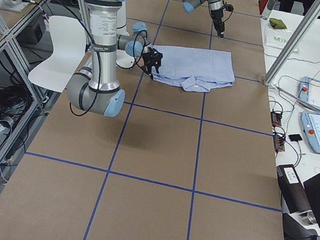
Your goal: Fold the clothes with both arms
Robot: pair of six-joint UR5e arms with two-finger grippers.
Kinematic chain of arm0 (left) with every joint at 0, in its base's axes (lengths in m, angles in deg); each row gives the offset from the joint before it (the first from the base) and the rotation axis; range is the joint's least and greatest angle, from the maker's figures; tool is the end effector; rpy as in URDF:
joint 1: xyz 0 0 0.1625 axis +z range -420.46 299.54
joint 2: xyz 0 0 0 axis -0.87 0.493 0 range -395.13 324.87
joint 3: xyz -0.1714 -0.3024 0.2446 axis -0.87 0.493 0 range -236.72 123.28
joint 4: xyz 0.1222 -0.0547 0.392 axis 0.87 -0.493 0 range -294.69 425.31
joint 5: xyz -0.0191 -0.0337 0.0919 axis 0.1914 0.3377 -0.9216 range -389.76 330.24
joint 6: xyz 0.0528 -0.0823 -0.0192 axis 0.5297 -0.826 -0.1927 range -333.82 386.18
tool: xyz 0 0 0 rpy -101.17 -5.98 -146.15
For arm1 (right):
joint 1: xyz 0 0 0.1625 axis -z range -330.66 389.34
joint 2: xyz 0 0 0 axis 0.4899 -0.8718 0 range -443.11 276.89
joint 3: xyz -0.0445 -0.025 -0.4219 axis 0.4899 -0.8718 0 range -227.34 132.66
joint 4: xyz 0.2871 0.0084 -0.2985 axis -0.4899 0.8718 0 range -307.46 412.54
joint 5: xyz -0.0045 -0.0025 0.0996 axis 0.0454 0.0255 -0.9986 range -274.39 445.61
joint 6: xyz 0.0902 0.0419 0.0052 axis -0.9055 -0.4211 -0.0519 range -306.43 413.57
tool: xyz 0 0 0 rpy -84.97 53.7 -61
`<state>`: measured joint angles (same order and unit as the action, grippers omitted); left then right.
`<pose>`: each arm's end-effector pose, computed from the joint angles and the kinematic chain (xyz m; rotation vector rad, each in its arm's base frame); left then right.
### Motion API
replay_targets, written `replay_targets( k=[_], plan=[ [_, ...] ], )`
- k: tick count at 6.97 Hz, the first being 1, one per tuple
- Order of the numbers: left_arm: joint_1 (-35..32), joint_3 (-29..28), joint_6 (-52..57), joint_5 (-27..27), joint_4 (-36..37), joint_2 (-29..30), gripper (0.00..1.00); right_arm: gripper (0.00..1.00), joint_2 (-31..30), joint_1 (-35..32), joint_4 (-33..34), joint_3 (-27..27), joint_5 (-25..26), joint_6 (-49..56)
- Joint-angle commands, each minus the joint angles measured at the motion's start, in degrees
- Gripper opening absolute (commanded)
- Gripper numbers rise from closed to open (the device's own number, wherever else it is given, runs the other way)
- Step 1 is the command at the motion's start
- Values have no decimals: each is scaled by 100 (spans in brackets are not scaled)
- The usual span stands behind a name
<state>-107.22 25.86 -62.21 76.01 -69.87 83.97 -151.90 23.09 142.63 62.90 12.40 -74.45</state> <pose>0.4012 -0.5816 0.3350 0.2562 1.1717 -0.5325 -0.5645 -0.2248 0.3048 0.0755 -0.7899 0.8388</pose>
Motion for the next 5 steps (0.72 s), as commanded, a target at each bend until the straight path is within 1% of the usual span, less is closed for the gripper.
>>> replay_targets(
  k=[1,3,4,5],
  plan=[
    [0,4,-30,-4,0,7,58,0,24,1,0,42,-9,-3],
    [-17,135,-30,5,9,-19,58,0,41,-8,52,147,-18,-3],
    [8,605,-195,22,148,-341,58,0,7,-8,79,269,-18,-12],
    [104,1324,-527,31,289,-770,58,0,-11,1,96,419,-18,-73]
  ],
)
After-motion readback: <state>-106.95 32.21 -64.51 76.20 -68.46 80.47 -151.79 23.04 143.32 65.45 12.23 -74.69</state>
